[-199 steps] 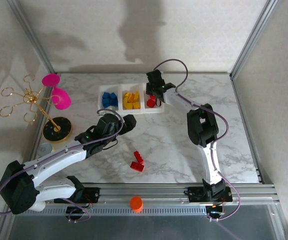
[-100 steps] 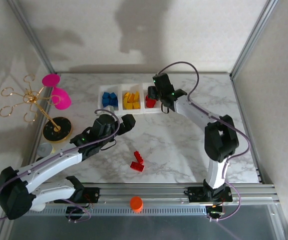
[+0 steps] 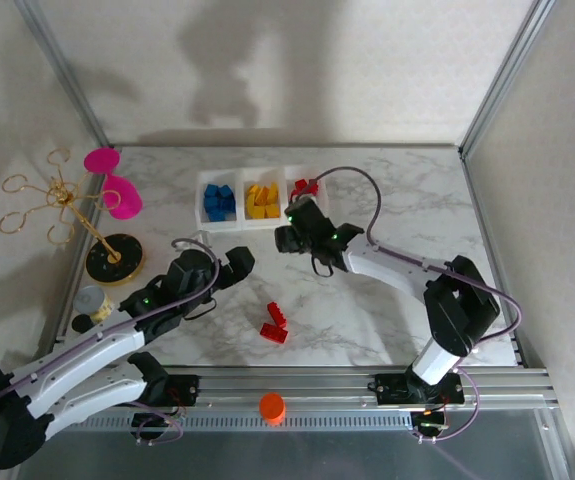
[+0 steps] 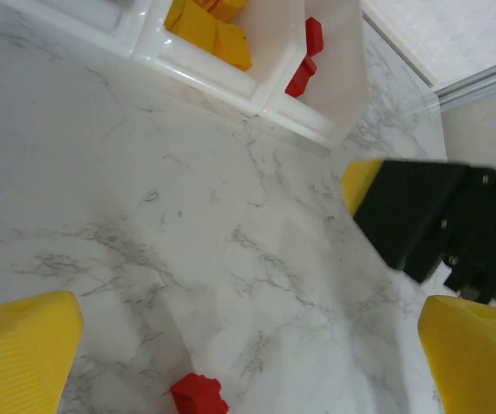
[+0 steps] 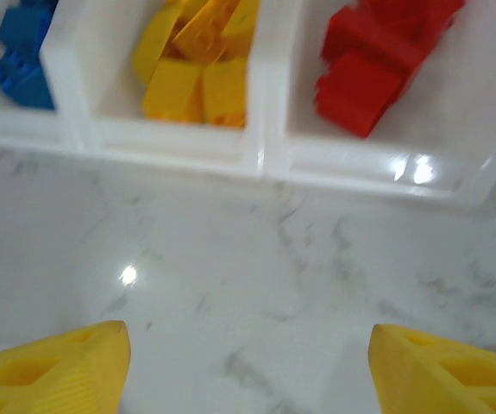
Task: Sort the legos into containers by color
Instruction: Pick up the lego from the bottom-center of the table.
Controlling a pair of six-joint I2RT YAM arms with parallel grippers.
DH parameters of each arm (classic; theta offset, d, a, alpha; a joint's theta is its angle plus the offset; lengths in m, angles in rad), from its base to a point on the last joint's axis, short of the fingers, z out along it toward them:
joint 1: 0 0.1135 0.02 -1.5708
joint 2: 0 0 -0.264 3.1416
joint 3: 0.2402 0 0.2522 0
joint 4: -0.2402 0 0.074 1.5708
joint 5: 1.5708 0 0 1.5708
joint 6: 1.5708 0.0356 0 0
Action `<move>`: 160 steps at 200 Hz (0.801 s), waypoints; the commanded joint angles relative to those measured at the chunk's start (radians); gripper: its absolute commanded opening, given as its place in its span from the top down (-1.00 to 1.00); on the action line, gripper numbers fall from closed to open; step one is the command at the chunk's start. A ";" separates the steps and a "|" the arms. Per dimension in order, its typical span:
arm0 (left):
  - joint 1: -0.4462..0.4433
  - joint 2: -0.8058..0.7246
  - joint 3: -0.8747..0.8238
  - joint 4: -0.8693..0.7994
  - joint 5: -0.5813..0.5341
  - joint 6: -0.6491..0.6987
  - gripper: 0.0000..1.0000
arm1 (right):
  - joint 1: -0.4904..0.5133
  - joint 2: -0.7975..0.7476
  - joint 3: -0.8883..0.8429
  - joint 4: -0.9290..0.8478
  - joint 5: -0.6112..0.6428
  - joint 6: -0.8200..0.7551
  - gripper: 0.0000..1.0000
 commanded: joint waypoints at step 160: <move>0.004 -0.219 -0.110 -0.223 -0.078 -0.110 -0.99 | 0.327 0.102 -0.173 0.019 0.004 0.254 -0.34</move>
